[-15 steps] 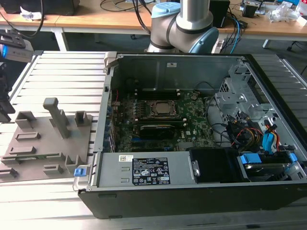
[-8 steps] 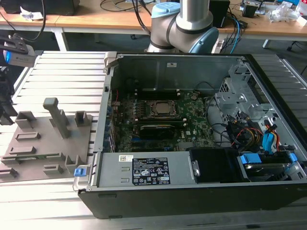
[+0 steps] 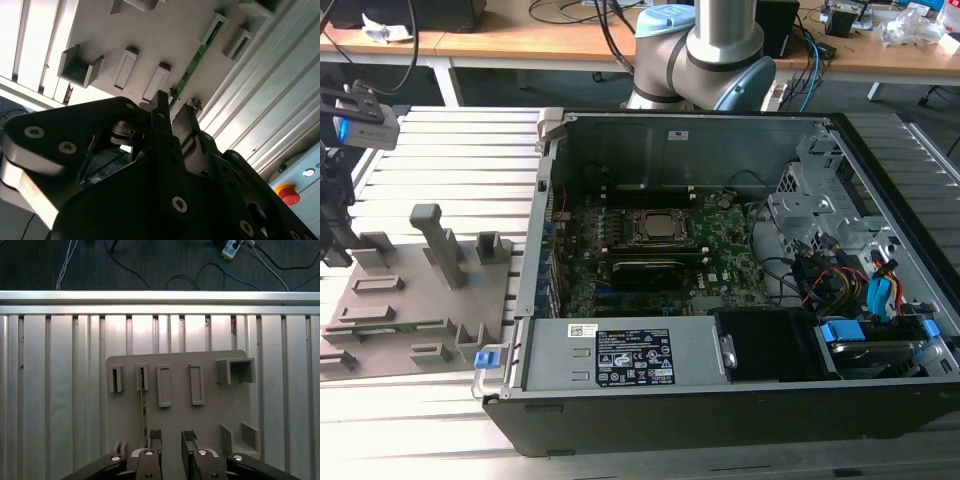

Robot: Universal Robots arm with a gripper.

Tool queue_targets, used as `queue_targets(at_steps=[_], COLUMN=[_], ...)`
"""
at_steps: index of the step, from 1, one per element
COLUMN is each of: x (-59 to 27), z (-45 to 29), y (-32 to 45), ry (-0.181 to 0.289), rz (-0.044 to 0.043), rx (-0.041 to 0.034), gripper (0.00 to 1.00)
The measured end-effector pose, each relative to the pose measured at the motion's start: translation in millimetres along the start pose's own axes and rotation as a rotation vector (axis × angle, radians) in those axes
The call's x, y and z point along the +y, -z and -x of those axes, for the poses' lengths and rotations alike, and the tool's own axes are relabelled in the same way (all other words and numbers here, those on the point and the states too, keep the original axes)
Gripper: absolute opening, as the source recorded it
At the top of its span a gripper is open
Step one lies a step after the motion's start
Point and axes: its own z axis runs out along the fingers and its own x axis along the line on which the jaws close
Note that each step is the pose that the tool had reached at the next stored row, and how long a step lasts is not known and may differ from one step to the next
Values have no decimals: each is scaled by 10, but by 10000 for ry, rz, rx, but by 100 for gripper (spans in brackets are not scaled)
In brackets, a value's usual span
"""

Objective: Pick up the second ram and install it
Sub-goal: 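Pick up the second ram and move it above second insertion slot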

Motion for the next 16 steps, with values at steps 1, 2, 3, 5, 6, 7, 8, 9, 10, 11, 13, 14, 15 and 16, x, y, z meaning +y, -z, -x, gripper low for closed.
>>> queue_targets(at_steps=[1, 2, 3, 5, 6, 7, 8, 9, 10, 11, 13, 14, 15, 16], x=[0, -1, -2, -3, -3, -3, -4, -5, -5, -5, -6, -7, -8, -9], z=[0, 0, -1, -1, -2, -2, -2, -2, -3, -3, -3, -4, -4, -5], y=[-14, -25, -38, -63, -69, -77, -91, -103, -111, -123, -143, -163, -181, -199], ry=[0, 0, 0, 0, 0, 0, 0, 0, 0, 0, 0, -1, -1, 0], rz=[0, 0, 0, 0, 0, 0, 0, 0, 0, 0, 0, 0, 0, 0], rx=[0, 1, 0, 0, 0, -1, 0, 0, 0, 0, 0, 0, 0, 0], gripper=[30, 30, 30, 30, 30, 30, 30, 30, 30, 30, 30, 30, 30, 30])
